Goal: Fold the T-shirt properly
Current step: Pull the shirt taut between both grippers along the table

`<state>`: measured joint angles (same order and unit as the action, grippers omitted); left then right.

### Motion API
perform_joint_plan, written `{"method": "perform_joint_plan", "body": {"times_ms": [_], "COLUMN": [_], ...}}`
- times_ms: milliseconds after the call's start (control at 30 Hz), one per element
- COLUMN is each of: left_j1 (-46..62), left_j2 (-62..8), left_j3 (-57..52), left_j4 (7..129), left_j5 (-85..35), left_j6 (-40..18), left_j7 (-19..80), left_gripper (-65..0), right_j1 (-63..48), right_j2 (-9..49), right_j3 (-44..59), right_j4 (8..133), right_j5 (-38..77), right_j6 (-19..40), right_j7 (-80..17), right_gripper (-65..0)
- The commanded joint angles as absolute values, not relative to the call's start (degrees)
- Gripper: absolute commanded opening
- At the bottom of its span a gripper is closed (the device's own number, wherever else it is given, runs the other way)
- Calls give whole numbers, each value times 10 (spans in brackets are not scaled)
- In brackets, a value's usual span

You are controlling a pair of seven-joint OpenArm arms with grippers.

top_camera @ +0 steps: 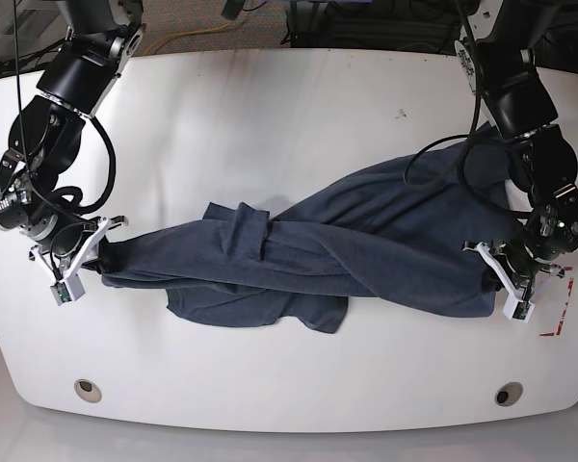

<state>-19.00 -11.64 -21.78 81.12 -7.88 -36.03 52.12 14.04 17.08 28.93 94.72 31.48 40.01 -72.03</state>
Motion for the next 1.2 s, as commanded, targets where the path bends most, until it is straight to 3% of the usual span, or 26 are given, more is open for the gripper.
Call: {"method": "perform_joint_plan", "body": {"times_ms": [0,567,633,733,800,900,1167], "left_j1": [-203,-148,-149,-150,-150,-150,-177], "left_j2": [-132,-130,-130,-131,-131,-131,-149], "left_j3": [-219,-219,-219,-220,-221,-222,-218], "left_j4": [821,819,798,775,769,769,724], "left_j5": [-84,-86,-86,-87,-87,-103,-196], "left_j6": [-358,-358,-358,-358,-358,-359,-354], "left_j7": [514,514,514,514,514,514,514], "left_gripper": [-649,-640,-578,-406,-251,-106,-90], "right_j1": [150,105,98,92,90,89,89], "right_j2": [180,178,178,178,178,177,176], "right_j3": [291,292,292,292,292,293,293], "right_j4": [955,955,955,955,955,955,955], "right_j5": [320,320,320,320,320,320,321], "right_j6": [400,400,400,400,400,400,400], "right_j7": [-709,-709,-709,-707,-707,-707,-707], "right_gripper": [-650,-650,-650,-650,-650,-650,-650]}}
